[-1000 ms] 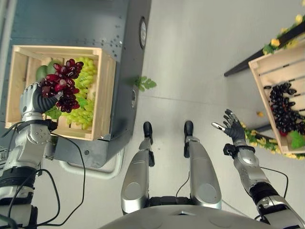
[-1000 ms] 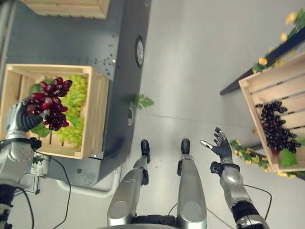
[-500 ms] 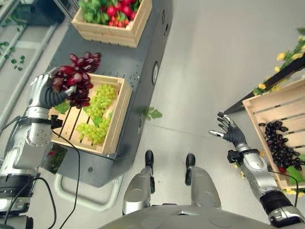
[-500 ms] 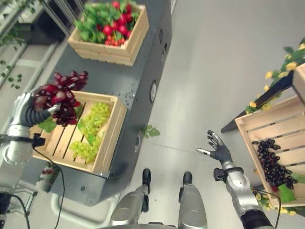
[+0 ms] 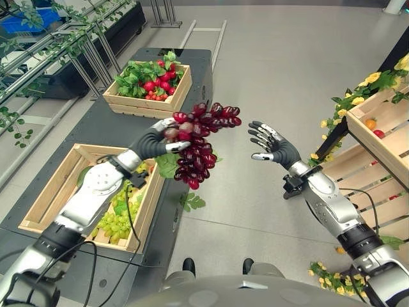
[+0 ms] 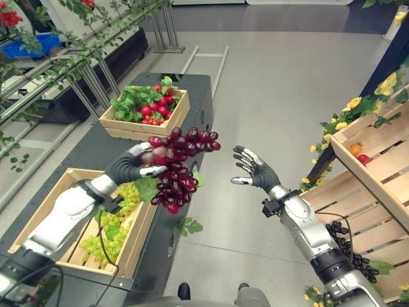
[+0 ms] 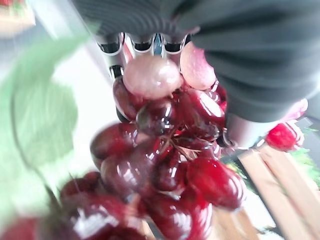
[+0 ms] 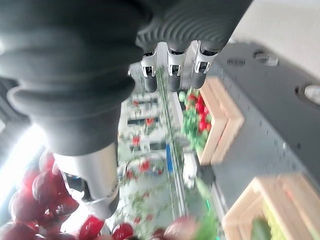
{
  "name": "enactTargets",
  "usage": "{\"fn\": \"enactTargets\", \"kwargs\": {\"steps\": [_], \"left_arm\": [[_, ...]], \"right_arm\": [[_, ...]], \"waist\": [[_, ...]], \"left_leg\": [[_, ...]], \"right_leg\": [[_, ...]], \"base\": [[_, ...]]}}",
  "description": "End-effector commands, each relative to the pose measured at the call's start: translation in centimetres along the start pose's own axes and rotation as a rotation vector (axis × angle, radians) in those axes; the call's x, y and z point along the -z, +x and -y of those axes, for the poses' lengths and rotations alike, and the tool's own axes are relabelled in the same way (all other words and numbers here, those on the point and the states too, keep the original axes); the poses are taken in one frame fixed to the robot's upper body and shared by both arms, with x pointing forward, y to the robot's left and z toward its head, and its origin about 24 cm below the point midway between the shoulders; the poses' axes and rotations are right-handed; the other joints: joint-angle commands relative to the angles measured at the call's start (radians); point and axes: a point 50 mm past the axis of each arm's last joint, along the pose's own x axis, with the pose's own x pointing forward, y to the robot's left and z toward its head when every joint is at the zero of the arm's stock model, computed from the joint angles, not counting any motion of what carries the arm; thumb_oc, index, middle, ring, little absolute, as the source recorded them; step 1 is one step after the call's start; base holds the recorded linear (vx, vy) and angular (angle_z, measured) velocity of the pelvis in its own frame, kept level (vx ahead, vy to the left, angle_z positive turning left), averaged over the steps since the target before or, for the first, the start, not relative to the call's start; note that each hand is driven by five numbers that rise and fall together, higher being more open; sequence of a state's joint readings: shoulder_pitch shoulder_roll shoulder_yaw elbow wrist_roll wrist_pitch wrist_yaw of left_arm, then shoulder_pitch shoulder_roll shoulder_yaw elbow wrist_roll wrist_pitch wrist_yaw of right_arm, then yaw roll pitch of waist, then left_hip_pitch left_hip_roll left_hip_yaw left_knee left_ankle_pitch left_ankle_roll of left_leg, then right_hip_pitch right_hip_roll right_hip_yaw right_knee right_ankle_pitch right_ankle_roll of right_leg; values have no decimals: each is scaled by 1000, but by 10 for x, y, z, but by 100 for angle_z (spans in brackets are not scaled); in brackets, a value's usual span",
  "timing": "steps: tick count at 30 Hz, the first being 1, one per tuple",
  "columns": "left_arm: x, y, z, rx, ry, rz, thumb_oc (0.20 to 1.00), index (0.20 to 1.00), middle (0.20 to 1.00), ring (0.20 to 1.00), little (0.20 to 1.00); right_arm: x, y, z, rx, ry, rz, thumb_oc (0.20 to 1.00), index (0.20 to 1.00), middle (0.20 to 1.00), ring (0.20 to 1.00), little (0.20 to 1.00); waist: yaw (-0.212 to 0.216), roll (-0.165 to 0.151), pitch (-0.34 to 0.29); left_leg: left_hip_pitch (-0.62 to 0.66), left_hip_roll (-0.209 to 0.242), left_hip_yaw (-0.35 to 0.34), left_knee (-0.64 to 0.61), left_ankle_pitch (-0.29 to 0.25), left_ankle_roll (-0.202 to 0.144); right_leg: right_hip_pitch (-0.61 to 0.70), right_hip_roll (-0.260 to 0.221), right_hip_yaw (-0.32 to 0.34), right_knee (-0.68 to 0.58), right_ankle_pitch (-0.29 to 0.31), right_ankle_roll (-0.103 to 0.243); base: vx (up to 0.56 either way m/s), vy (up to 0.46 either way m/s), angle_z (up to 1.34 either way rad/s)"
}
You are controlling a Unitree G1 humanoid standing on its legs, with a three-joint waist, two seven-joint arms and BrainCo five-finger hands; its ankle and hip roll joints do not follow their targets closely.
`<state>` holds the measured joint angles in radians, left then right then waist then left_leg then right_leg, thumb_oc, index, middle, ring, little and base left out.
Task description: Pick up the fruits from the basket on one side to the basket on the other side
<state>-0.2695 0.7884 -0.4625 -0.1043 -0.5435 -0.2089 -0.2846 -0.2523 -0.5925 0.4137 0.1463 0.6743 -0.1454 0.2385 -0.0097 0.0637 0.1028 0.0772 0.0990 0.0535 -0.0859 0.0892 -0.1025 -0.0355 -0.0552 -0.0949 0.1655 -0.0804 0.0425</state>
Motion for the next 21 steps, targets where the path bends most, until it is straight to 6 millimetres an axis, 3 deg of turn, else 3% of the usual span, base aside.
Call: {"fn": "enactTargets", "kwargs": {"steps": [1, 11, 21], "left_arm": [[-45, 28, 1, 63, -64, 236, 200, 200, 200, 200, 200], [-42, 27, 7, 91, -85, 193, 200, 200, 200, 200, 200], [-33, 24, 10, 89, -87, 157, 200, 200, 200, 200, 200]], "right_arm": [[-43, 29, -29, -139, 103, 212, 1000, 1000, 1000, 1000, 1000], [-67, 45, -58, -232, 260, 319, 1000, 1000, 1000, 1000, 1000], [-60, 44, -69, -253, 421, 320, 1000, 1000, 1000, 1000, 1000]], "waist": [[-3, -68, -40], [-2, -71, -49], [0, -72, -47]], "left_leg": [[25, -65, 2, 11, -71, 36], [52, -58, 26, 12, -80, 39], [62, -52, 28, 12, -81, 36]], "right_leg": [[82, -30, -3, -167, 122, 86], [91, -25, 18, -174, 128, 87], [104, -23, 12, -171, 123, 87]], "base": [[0, 0, 0], [25, -9, -8], [4, -2, -5]]}}
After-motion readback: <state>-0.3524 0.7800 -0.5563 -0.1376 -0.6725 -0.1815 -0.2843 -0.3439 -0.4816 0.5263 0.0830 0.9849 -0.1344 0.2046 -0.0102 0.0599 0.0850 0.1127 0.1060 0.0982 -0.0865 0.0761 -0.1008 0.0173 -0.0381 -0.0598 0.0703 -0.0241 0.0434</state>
